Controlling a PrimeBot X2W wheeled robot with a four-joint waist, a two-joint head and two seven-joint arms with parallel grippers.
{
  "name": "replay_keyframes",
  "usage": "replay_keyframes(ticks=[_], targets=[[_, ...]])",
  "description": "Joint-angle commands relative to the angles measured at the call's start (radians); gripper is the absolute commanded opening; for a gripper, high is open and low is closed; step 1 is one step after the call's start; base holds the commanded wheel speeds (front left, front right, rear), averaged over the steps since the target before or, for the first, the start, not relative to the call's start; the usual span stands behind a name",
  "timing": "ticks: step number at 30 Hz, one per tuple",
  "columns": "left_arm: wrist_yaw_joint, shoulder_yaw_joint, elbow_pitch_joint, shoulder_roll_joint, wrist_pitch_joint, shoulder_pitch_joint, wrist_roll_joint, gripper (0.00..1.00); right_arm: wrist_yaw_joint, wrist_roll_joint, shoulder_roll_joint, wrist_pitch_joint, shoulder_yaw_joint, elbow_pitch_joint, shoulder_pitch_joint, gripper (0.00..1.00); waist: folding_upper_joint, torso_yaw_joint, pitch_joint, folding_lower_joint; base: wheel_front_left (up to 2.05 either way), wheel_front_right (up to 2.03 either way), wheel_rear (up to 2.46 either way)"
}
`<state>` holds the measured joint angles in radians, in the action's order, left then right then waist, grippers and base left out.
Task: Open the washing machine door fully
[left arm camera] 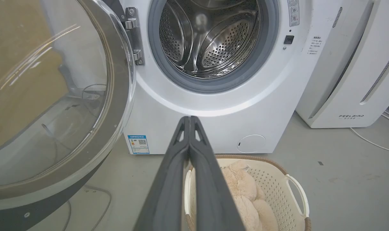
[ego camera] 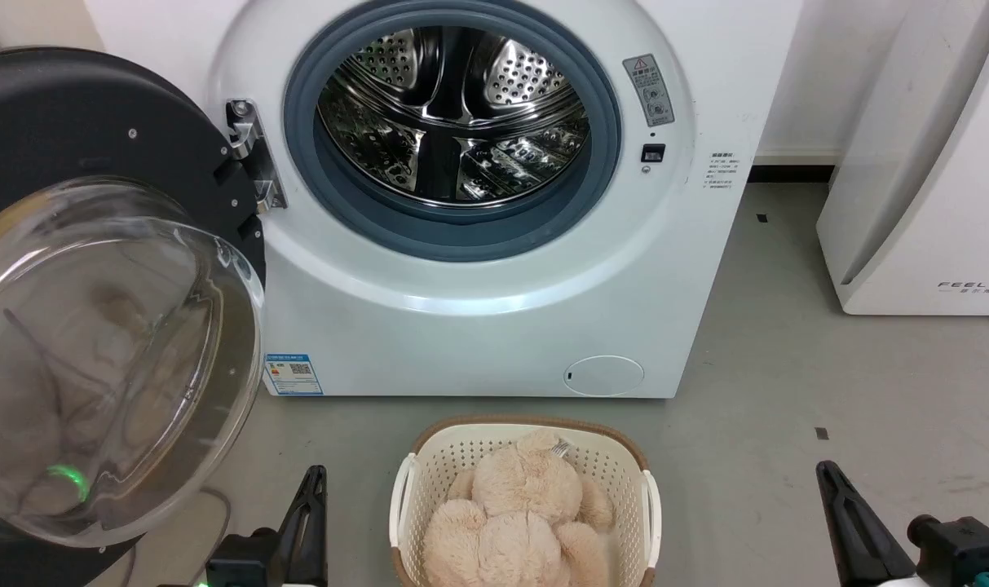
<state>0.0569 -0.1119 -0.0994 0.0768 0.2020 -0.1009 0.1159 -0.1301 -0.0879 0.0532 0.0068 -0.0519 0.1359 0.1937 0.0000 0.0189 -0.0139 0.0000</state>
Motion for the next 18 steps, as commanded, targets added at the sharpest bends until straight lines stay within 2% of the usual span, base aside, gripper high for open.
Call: replay_keyframes(ticks=[1, 18], targets=[[-0.006, 0.005, 0.005, -0.002, -0.006, 0.014, -0.01, 0.0, 0.0, 0.007, 0.0, -0.001, 0.003, -0.005, -0.02, 0.0, 0.0, 0.0, 0.0, 0.0, 0.0, 0.0, 0.0], [-0.014, 0.022, 0.02, -0.006, -0.037, 0.028, -0.026, 0.0, 0.0, 0.019, -0.001, -0.002, 0.01, -0.025, -0.047, 0.0, 0.0, -0.003, 0.002, 0.0, 0.0, 0.0, 0.0]])
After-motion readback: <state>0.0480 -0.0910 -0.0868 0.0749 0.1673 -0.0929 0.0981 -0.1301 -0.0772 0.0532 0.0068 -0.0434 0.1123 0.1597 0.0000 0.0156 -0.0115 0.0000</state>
